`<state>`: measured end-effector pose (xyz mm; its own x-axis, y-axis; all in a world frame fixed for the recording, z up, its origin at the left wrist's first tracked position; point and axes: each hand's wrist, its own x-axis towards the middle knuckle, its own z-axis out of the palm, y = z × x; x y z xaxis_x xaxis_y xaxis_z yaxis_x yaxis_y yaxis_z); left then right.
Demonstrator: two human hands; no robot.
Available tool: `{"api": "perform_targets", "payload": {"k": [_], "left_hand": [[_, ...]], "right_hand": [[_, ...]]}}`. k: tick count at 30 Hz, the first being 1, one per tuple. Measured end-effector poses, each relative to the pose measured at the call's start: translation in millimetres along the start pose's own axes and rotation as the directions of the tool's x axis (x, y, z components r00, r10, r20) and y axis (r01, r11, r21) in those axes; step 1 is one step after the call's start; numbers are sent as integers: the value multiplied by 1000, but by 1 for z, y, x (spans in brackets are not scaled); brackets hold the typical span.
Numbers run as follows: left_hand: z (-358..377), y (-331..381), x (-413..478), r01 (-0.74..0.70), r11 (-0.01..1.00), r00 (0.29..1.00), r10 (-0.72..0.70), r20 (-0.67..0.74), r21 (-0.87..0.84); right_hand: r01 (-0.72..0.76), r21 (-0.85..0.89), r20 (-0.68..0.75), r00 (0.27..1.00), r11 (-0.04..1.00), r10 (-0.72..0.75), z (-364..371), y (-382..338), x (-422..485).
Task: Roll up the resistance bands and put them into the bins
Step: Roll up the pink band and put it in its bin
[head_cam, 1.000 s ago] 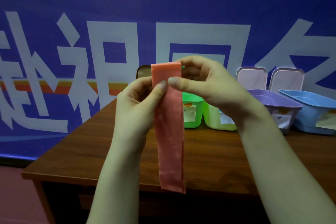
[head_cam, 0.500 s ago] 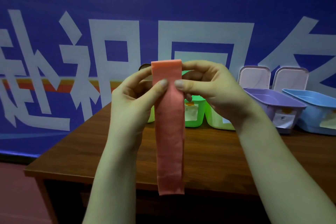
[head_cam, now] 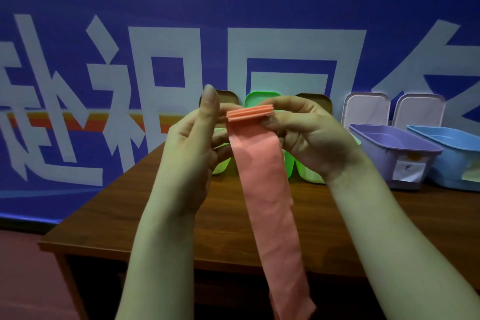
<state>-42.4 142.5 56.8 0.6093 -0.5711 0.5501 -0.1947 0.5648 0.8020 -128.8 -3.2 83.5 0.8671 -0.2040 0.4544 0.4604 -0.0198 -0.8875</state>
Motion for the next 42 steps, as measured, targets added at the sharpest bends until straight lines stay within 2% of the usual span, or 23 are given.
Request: {"api": "perform_targets", "payload": {"k": [4, 7, 9, 12, 14, 22, 26, 31, 35, 38, 42], "left_hand": [[0, -4, 1, -5, 999, 998, 8, -63, 46], [-2, -7, 1, -5, 997, 996, 12, -90, 73], [-4, -8, 1, -14, 995, 995, 23, -98, 95], [-5, -10, 2, -39, 984, 994, 55, -90, 176], [-5, -10, 1, -55, 973, 995, 72, -66, 224], [-5, -12, 0, -133, 927, 986, 162, -52, 352], [-3, -11, 0, -199, 888, 973, 230, -26, 414], [-1, -11, -1, -242, 883, 966, 256, 18, 402], [4, -13, -1, -177, 924, 977, 207, -56, 338], [6, -15, 1, -84, 928, 989, 121, -81, 363], [7, -14, 1, 31, 944, 996, -3, -84, 328]], "right_hand": [[-27, 29, 2, 1000, 999, 27, -4, 4, 0], [-39, 41, 64, 997, 998, 36, -8, 4, -2], [-35, -38, 55, 998, 999, 37, -7, 4, -3], [-21, -172, -65, 998, 985, 10, -2, 5, -2], [-2, -203, -107, 994, 979, -20, 0, 6, -2], [6, -284, -76, 997, 959, -29, -3, 14, -3], [70, -297, -67, 993, 952, -94, -2, 15, -4], [164, -306, -48, 981, 938, -188, -4, 13, -5], [246, -337, -64, 957, 909, -283, -4, 13, -5], [311, -392, -63, 930, 866, -362, -4, 15, -4], [337, -392, -24, 926, 856, -376, -3, 16, -4]]}}
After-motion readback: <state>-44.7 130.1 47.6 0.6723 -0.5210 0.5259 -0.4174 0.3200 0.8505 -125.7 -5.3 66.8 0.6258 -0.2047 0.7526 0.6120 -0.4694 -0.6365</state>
